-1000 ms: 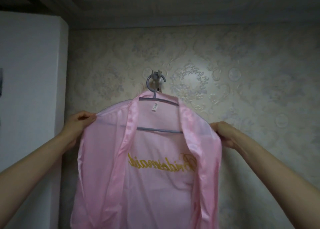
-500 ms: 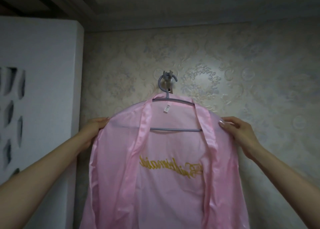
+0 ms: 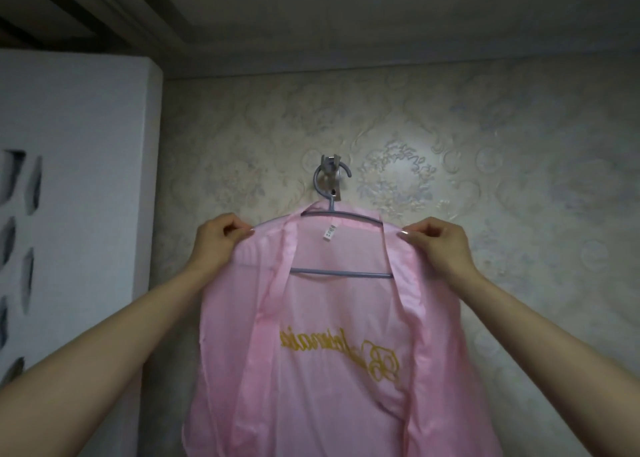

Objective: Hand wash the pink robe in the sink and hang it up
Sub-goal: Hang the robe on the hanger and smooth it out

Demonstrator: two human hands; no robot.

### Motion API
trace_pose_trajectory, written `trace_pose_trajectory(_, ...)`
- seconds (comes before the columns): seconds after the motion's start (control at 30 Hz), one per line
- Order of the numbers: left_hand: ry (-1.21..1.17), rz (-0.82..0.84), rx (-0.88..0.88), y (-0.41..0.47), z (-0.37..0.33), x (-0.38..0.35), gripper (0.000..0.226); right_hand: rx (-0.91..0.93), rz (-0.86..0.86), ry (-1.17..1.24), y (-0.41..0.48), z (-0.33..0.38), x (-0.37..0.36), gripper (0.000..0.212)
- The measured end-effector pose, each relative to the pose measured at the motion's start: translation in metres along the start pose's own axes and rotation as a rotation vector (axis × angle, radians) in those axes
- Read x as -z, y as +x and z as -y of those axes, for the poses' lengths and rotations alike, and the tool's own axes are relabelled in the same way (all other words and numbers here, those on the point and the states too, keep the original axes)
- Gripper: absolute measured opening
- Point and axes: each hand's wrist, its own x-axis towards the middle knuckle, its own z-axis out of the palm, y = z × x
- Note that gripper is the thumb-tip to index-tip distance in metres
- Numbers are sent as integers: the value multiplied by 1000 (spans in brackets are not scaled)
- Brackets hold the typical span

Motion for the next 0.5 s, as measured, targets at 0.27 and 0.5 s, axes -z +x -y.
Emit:
trace_pose_trajectory(0.27, -83, 86, 256, 7, 5, -1, 18, 30, 3, -14, 28, 16, -13, 23)
trace_pose_trajectory(0.5, 38, 318, 349, 0, -6, 14, 18, 86, 290, -283, 48, 30, -32, 29)
